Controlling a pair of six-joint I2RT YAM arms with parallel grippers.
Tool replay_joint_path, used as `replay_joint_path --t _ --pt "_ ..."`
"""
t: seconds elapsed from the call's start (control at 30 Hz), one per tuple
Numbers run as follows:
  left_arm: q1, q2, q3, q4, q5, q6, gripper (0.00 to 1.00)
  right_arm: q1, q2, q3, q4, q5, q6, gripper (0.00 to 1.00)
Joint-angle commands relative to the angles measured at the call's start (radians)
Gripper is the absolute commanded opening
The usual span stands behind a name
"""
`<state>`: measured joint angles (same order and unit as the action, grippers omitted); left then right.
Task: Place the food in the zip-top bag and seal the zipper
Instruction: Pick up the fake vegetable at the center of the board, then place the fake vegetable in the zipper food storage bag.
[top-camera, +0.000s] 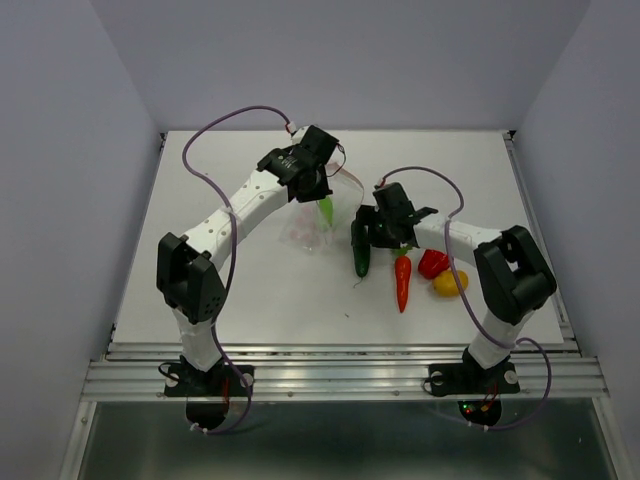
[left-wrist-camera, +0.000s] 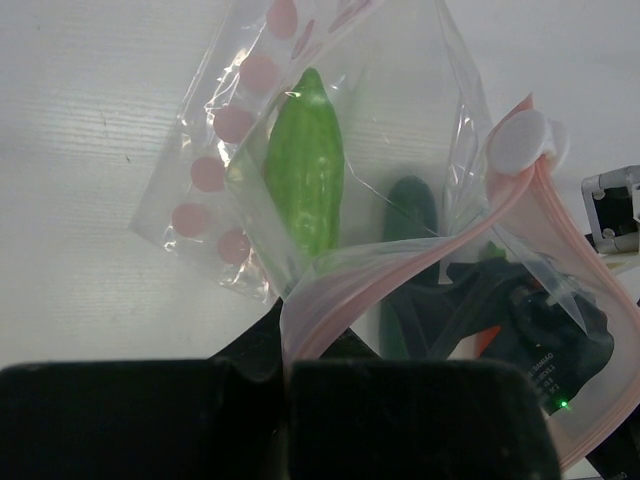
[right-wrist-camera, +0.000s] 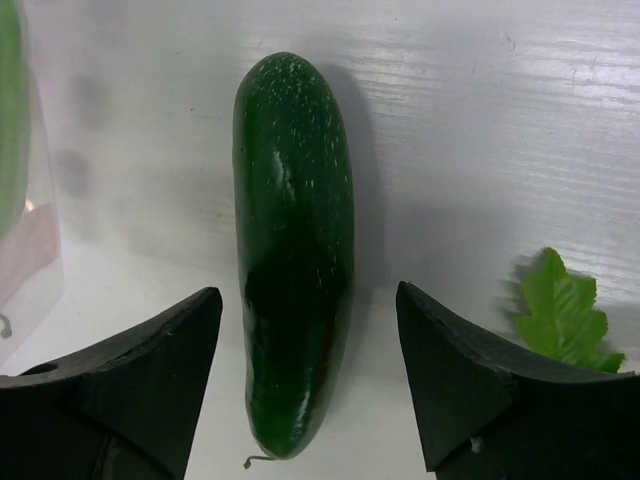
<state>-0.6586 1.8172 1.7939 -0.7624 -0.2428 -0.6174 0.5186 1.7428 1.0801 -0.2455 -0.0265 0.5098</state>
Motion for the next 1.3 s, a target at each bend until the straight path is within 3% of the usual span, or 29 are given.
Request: replay_joint_path --t 0.0,0.3,0.5,0.83,0.93,1.1,1.27 --pt "0.004 -0.050 0.027 0.000 -0.009 0.011 0.00 0.003 0.018 0.030 0.058 0.020 0.022 0.74" --pt "0.004 -0.047 0.016 0.008 -0.003 0.011 0.00 0.003 -0.020 0.009 0.057 0.138 0.050 0.45" --pt "0.004 -0.042 0.012 0.008 -0.001 0.011 0.00 -0.009 -0.115 0.000 0.058 0.189 0.052 0.41" --pt "0.004 -0.035 0.009 0.015 0.014 0.013 0.00 -0.061 -0.451 0.056 0.083 0.324 -0.016 0.40" --pt "0.004 -0.035 0.006 0.017 0.019 0.013 0.00 -0.061 -0.506 0.075 0.171 0.266 -0.071 0.40" --pt "0.004 -0.021 0.010 0.008 0.023 0.008 0.00 -0.037 -0.517 0.041 0.428 0.005 -0.094 0.39" --pt "0.004 -0.019 0.010 0.006 0.028 0.004 0.00 0.008 -0.445 0.066 0.607 -0.009 -0.163 0.37"
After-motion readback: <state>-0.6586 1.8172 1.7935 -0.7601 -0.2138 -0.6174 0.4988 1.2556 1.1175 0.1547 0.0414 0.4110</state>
